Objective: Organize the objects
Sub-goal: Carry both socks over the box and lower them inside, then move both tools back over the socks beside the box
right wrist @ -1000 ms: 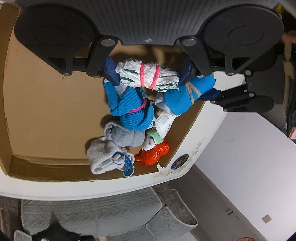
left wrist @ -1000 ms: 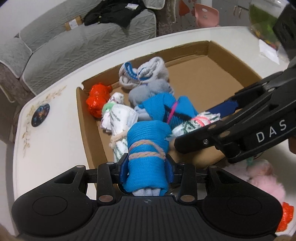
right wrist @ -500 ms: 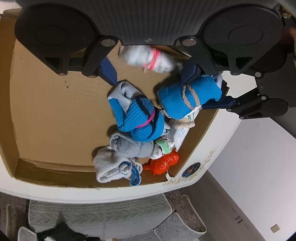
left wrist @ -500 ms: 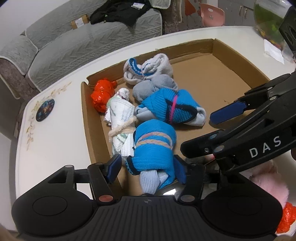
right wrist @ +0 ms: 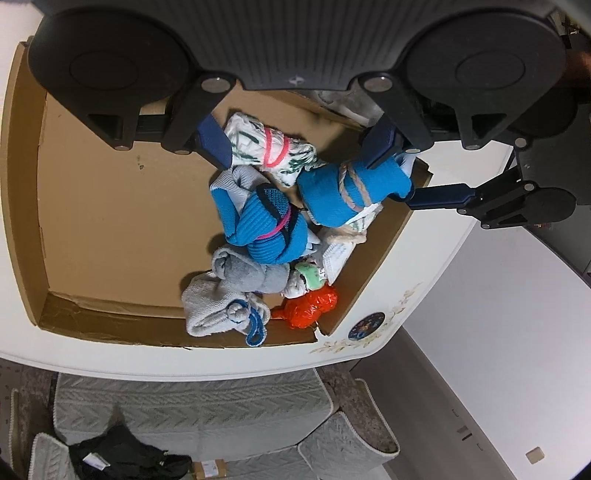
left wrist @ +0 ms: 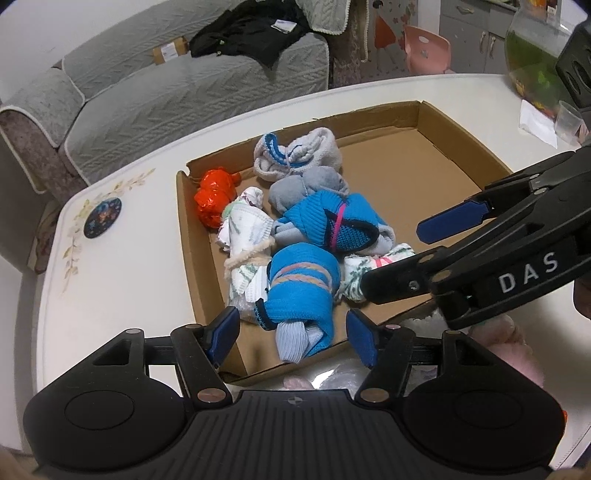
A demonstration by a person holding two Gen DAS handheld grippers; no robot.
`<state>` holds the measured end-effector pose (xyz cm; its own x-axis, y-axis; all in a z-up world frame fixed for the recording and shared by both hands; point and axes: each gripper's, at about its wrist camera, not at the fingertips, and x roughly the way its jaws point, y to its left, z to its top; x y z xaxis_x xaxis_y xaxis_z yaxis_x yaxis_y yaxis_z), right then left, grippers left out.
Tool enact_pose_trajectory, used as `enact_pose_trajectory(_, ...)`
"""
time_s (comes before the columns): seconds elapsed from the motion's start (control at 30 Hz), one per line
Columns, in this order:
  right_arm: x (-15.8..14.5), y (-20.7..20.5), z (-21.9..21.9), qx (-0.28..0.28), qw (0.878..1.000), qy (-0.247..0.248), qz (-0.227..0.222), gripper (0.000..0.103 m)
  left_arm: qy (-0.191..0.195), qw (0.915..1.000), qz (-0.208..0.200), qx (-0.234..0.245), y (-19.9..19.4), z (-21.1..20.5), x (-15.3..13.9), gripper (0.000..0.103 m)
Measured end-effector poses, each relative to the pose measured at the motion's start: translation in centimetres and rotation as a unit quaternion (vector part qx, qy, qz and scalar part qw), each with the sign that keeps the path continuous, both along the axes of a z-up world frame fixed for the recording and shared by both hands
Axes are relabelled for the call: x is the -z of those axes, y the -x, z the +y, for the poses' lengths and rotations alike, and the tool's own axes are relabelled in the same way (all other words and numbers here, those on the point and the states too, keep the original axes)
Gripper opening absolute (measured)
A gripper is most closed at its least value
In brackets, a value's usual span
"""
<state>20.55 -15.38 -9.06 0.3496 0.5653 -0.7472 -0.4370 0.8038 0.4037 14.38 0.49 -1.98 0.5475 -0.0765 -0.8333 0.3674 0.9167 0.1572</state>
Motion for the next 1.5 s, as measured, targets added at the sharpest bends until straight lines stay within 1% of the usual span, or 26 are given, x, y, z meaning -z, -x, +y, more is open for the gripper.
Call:
enact_pose_trajectory(0.33, -1.3, 1.9, -1.5, -0.003, 1.000, -0.001, -0.027, 0.077, 0.030, 0.9993, -0.014, -0.015, 2.3, 1.0, -0.5, 0.073)
enact_pose_trajectory(0.53, -1.3, 3.9, -2.3, -0.015, 0.999, 0.004, -0.045, 0.077, 0.041, 0.9988, -0.018, -0.022, 3.7, 1.4, 0.1, 0.075)
enact_pose_trajectory(0.63, -1.3, 5.4, -2.8, -0.026, 0.998, 0.009, -0.063, 0.078, 0.055, 0.9980, -0.017, -0.026, 4.3, 1.7, 0.7, 0.075)
enact_pose_trajectory(0.73, -0.7, 7.5, -3.1, -0.041, 0.995, 0.032, -0.087, 0.080, 0.062, 0.9977, -0.010, -0.026, 5.1, 1.6, 1.8, 0.075)
enact_pose_trajectory(0.8, 0.2, 8.8, -3.0, -0.054, 0.993, 0.049, -0.095, 0.080, 0.064, 0.9978, -0.003, -0.020, 5.6, 1.2, 2.7, 0.076)
enact_pose_trajectory(0.87, 1.4, 10.1, -2.6, -0.073, 0.989, 0.072, -0.104, 0.080, 0.049, 0.9987, -0.013, -0.011, 6.4, 0.6, 3.2, 0.079)
enact_pose_trajectory(0.93, 2.3, 11.2, -2.6, -0.079, 0.985, 0.098, -0.116, 0.079, 0.043, 0.9989, -0.018, -0.005, 7.3, 0.2, 3.2, 0.079)
enact_pose_trajectory(0.97, 2.7, 11.6, -3.0, -0.077, 0.984, 0.109, -0.121, 0.079, 0.044, 0.9988, -0.018, -0.001, 7.7, 0.1, 3.2, 0.079)
enact_pose_trajectory(1.03, 3.0, 12.0, -4.4, -0.064, 0.984, 0.109, -0.124, 0.079, 0.044, 0.9988, -0.021, 0.003, 8.7, 0.1, 3.1, 0.079)
enact_pose_trajectory(1.13, 3.2, 12.4, -7.0, -0.028, 0.982, 0.131, -0.135, 0.080, 0.047, 0.9986, -0.024, 0.003, 10.0, 0.3, 3.2, 0.080)
enact_pose_trajectory(1.23, 3.3, 12.8, -9.5, -0.002, 0.982, 0.134, -0.132, 0.080, 0.055, 0.9981, -0.027, -0.006, 11.1, 0.8, 3.4, 0.080)
enact_pose_trajectory(1.3, 3.2, 13.2, -10.8, 0.011, 0.981, 0.136, -0.139, 0.080, 0.066, 0.9971, -0.032, -0.018, 11.7, 1.4, 3.4, 0.080)
enact_pose_trajectory(1.33, 3.0, 13.3, -11.2, 0.014, 0.981, 0.130, -0.142, 0.080, 0.070, 0.9965, -0.037, -0.027, 12.0, 1.7, 3.4, 0.081)
enact_pose_trajectory(1.4, 2.7, 13.3, -11.6, 0.014, 0.983, 0.110, -0.145, 0.080, 0.062, 0.9960, -0.050, -0.040, 12.5, 2.2, 3.4, 0.083)
enact_pose_trajectory(1.5, 2.3, 13.4, -10.7, 0.002, 0.984, 0.094, -0.151, 0.081, 0.052, 0.9948, -0.068, -0.055, 13.1, 3.3, 2.9, 0.085)
